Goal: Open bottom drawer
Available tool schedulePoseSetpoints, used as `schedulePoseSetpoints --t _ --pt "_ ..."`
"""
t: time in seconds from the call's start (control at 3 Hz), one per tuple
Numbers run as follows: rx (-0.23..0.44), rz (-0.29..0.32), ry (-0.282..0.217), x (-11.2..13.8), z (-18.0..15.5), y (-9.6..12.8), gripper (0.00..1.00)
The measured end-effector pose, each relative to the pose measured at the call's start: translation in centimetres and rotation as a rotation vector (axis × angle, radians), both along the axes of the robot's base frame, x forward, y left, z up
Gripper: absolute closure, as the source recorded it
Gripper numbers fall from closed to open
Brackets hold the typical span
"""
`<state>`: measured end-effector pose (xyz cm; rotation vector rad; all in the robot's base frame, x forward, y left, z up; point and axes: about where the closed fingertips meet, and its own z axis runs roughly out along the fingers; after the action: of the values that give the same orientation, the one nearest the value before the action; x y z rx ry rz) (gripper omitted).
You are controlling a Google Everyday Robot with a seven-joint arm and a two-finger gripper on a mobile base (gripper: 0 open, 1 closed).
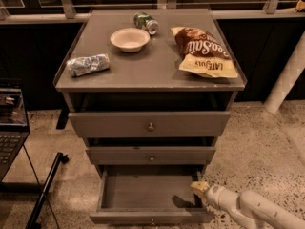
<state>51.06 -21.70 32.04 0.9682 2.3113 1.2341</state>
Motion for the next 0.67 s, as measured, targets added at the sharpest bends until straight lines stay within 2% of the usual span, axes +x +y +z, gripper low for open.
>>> schedulePoseSetpoints --t 0.33,0.67 --pt "0.000 0.000 0.000 0.00 0.00 0.00 0.13" --pt "0.000 0.000 0.000 0.00 0.00 0.01 0.00"
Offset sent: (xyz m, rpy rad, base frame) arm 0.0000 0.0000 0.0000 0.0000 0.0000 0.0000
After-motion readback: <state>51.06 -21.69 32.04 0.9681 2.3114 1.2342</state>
